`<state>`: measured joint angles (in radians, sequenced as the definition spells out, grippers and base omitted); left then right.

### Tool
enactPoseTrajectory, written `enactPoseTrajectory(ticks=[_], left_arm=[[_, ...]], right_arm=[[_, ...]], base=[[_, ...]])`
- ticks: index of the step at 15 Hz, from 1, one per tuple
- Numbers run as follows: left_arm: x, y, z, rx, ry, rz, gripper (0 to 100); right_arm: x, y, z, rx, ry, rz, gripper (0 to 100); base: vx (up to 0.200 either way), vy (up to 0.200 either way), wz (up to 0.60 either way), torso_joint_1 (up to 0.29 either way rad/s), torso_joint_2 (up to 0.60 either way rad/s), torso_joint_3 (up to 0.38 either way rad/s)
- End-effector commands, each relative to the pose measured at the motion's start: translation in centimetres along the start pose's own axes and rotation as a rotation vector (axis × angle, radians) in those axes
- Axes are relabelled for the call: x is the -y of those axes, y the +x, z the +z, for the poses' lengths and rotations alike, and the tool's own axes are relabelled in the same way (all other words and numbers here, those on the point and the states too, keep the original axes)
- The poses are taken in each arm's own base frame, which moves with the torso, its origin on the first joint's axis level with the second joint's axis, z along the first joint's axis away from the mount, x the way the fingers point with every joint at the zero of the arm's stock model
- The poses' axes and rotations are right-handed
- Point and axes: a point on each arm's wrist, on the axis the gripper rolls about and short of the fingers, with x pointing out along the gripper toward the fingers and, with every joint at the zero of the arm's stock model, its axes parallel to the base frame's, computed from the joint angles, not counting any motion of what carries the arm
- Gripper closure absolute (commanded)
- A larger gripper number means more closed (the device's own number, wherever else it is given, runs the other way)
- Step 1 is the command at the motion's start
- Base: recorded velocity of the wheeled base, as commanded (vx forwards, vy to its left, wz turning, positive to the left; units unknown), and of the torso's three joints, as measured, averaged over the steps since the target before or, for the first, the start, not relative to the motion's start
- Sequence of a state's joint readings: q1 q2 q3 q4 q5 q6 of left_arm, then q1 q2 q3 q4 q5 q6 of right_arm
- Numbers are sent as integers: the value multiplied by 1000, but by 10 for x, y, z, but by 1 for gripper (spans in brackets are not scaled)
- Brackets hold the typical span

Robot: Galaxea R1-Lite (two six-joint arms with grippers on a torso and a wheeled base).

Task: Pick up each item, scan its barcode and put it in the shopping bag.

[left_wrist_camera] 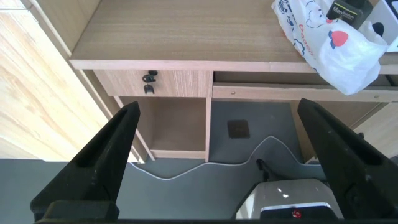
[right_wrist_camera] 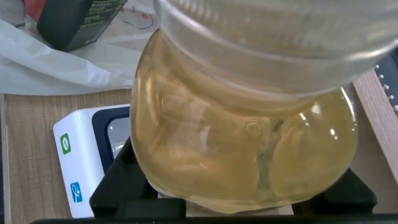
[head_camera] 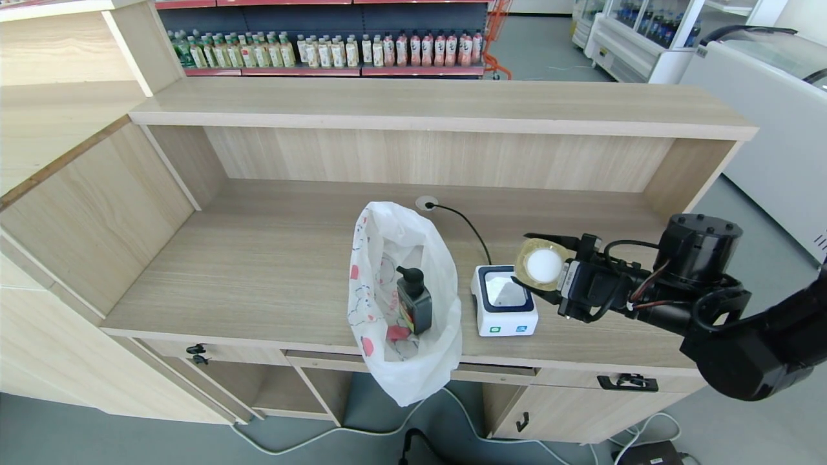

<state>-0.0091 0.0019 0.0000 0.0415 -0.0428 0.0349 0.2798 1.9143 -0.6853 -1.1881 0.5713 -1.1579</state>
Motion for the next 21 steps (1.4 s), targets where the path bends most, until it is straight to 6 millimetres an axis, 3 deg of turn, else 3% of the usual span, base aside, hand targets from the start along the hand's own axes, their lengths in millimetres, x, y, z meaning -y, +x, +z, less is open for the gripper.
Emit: enactPoseTrajectory(ticks=[1,10,21], left_arm=[[0,0,0,0,-1,0,0],[0,0,0,0,-1,0,0],[0,0,0,0,-1,0,0]], right_arm=[[-4,4,-3,13,7,16,100],[-5,22,-12,102,6,25,100],[-16,28,-13,138,44,11,100]], base=[[0,0,0,0,0,0],[0,0,0,0,0,0],[0,0,0,0,0,0]])
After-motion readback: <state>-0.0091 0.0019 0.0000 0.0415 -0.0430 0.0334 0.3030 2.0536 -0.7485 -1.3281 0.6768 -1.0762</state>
